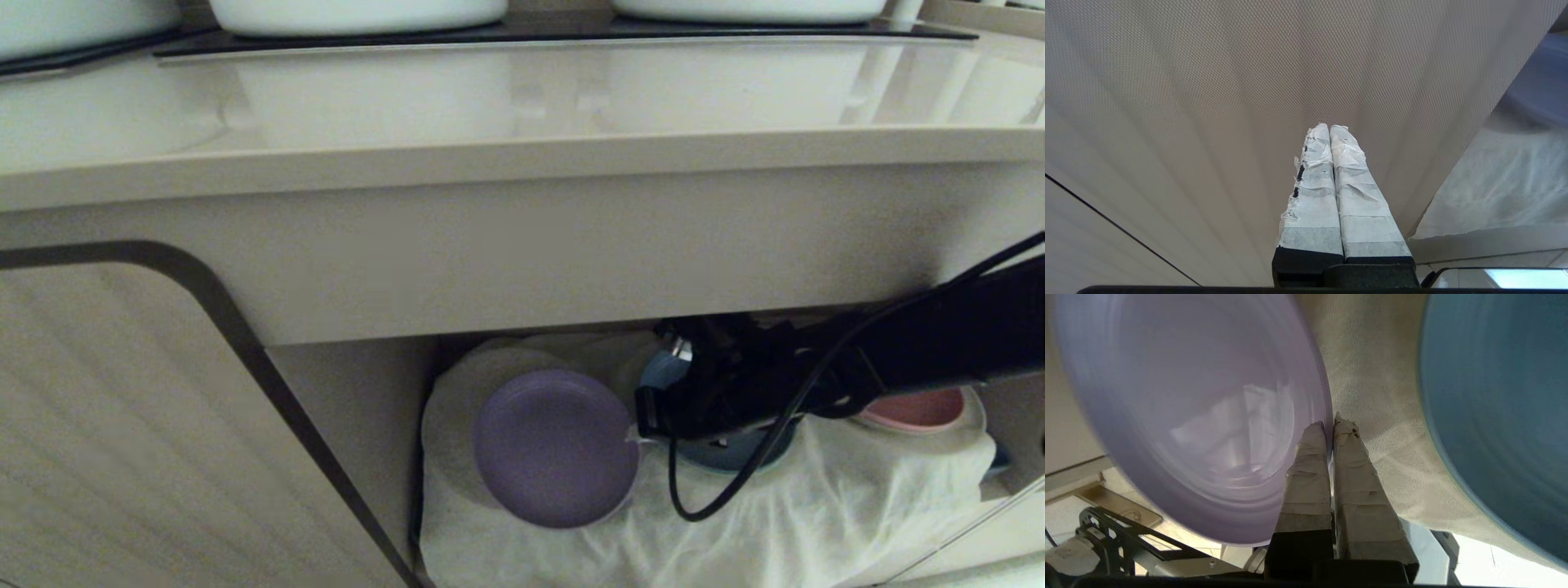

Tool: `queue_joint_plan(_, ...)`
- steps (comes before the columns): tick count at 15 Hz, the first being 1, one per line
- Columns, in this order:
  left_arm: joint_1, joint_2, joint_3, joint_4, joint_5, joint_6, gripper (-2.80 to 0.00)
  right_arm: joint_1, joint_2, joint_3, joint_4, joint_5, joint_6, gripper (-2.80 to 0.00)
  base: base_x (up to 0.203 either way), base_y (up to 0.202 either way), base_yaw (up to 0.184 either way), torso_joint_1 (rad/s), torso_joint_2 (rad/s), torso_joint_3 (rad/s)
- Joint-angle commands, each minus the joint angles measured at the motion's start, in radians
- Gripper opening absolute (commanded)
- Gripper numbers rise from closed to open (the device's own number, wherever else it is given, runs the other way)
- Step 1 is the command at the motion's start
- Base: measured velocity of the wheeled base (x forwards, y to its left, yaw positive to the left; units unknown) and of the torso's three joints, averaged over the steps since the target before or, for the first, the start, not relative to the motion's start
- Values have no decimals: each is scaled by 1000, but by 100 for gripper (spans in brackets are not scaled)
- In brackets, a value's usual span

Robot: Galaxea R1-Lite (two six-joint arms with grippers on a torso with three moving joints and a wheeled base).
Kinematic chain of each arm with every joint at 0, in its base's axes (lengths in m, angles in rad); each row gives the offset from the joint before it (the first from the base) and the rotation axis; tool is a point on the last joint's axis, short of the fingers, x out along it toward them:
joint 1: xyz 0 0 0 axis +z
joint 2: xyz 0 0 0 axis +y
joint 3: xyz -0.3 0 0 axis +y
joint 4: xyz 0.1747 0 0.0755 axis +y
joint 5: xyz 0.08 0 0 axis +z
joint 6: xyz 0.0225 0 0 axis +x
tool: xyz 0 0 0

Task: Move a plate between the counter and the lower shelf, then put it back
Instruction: Put the plate in the cupboard

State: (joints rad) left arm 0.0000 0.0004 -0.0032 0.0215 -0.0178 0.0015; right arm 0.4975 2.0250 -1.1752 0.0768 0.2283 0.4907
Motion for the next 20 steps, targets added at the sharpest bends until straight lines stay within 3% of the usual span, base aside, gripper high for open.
queue_joint_plan(1, 0, 0, 0, 0, -1, 0, -280, 3, 22, -18, -3, 2, 11, -280, 0, 0, 0, 0, 0, 0)
queue_joint_plan(8, 0, 0, 0, 0, -1, 0, -280, 50, 104, -136, -3, -38, 50, -280, 0, 0, 0, 0, 0, 0)
queue_joint_plan(20, 0, 0, 0, 0, -1, 0, -280, 55, 112, -111, -2, -64, 57, -280, 0, 0, 0, 0, 0, 0)
